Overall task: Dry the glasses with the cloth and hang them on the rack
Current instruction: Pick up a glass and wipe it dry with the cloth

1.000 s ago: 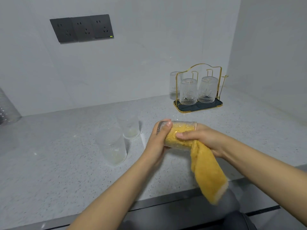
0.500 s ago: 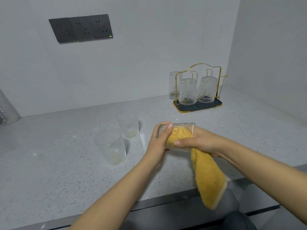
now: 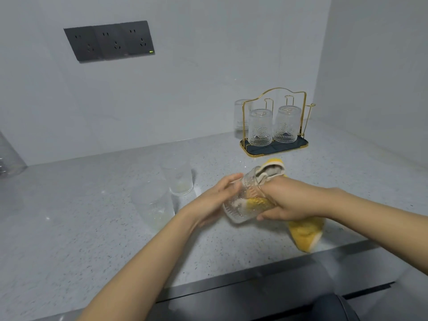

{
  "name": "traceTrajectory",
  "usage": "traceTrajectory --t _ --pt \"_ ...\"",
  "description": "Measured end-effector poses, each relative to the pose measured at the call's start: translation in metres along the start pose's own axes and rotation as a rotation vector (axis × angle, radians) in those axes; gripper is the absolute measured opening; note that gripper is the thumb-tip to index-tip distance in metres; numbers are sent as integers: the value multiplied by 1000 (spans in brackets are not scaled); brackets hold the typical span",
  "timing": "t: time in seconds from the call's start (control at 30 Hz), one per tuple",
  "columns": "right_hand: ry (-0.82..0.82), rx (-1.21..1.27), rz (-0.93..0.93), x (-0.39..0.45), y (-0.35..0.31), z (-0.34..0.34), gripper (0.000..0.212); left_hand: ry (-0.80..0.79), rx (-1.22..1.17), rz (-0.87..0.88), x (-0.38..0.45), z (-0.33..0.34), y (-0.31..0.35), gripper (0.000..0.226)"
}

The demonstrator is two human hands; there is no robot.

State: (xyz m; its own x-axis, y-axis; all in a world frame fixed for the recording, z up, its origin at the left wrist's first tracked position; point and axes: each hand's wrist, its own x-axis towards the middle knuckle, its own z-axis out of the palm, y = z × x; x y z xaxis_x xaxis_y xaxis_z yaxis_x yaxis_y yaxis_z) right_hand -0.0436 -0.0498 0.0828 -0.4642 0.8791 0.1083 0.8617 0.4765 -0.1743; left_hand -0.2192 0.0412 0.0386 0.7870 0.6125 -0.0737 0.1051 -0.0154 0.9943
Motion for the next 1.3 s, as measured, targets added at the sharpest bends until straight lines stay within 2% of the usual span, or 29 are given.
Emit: traceTrajectory --t 0.1,0.23,0.3,0.43,0.5,0.63,0.7,0.77,0.87,0.97,1.03,1.13,1.23,1.3 --pt "-34 82 -32 -2 -3 -6 32 -233 145 31 -2 -2 9 103" --pt "-23 235 10 -5 -5 -13 35 -367 192 -11 0 2 11 52" --pt "78 359 61 -6 -6 -16 37 -333 120 2 -2 4 9 46" --pt "349 659 172 -5 0 -21 39 -216 -228 -30 -6 6 5 96" --pt "500 820 214 -2 2 -18 30 -158 -361 -31 -4 10 3 103" --pt "849 1339 363 7 0 -1 15 -76 -541 -12 -3 22 -2 93" --pt "937 1579 445 9 -4 6 15 5 -702 -43 -2 26 -3 81" --pt "1017 1710 541 9 -6 14 11 105 -860 -42 0 27 -3 60" --pt "1095 1745 624 9 -19 33 9 249 -1007 48 5 28 1 46" --pt "1098 1676 549 17 -50 58 15 346 -1066 59 10 36 6 49" --pt "1068 1532 538 26 -68 69 27 334 -1077 0 12 45 8 57" --pt "1039 1335 666 37 -66 68 41 313 -1077 -24 11 53 9 64" --pt "1058 1370 731 41 -49 60 43 348 -1084 20 12 53 7 50" --pt "1045 1388 696 40 -52 65 43 351 -1077 4 12 53 6 41"
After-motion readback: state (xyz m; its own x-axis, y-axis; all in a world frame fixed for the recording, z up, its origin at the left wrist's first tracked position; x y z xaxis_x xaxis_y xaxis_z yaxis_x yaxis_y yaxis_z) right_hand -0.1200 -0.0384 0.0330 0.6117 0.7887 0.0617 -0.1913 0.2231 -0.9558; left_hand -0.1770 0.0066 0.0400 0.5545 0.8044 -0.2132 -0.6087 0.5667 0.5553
